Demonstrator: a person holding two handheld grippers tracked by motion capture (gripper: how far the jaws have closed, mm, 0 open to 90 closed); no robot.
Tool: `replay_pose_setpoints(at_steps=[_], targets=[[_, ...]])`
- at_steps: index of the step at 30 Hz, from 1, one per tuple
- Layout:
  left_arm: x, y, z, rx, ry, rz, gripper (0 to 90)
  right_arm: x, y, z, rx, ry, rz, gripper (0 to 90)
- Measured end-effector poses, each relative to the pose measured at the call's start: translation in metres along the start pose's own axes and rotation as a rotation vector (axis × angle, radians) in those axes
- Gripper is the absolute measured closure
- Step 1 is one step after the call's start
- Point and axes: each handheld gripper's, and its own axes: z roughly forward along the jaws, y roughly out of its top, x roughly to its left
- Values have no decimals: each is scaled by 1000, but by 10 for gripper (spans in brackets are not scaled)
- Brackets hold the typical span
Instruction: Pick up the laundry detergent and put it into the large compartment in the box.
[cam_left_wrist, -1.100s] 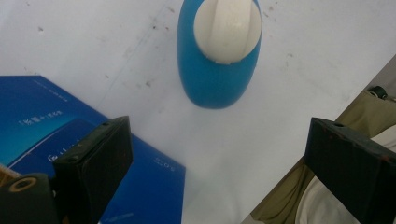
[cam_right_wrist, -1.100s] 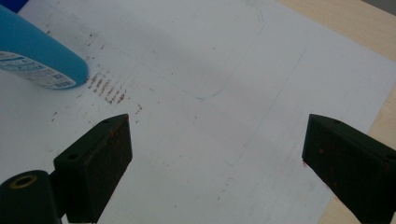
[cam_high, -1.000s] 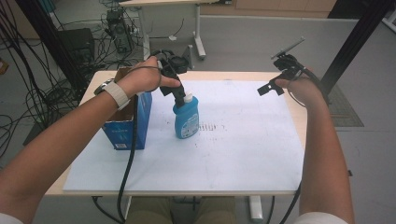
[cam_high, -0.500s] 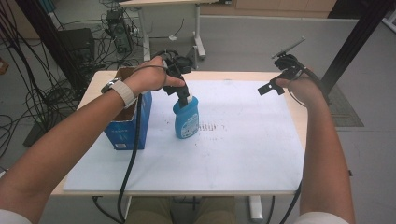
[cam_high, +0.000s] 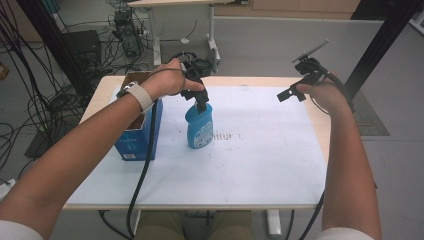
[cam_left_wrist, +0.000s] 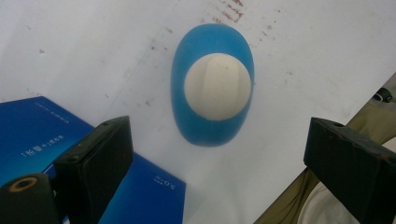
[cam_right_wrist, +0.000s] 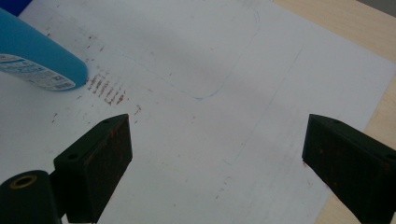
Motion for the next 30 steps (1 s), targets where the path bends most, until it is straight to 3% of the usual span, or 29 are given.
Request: replay_pose_setpoints(at_steps=[7,11,30], targets=[[-1,6,5,8,1,-3,89,1,1,1,0,2,-3,81],[-4,9,9,12,25,-6,89,1,2,2,2,4,-5,82],[-9,17,23,17,33,-9,89,2,0,2,0,3,0,81]])
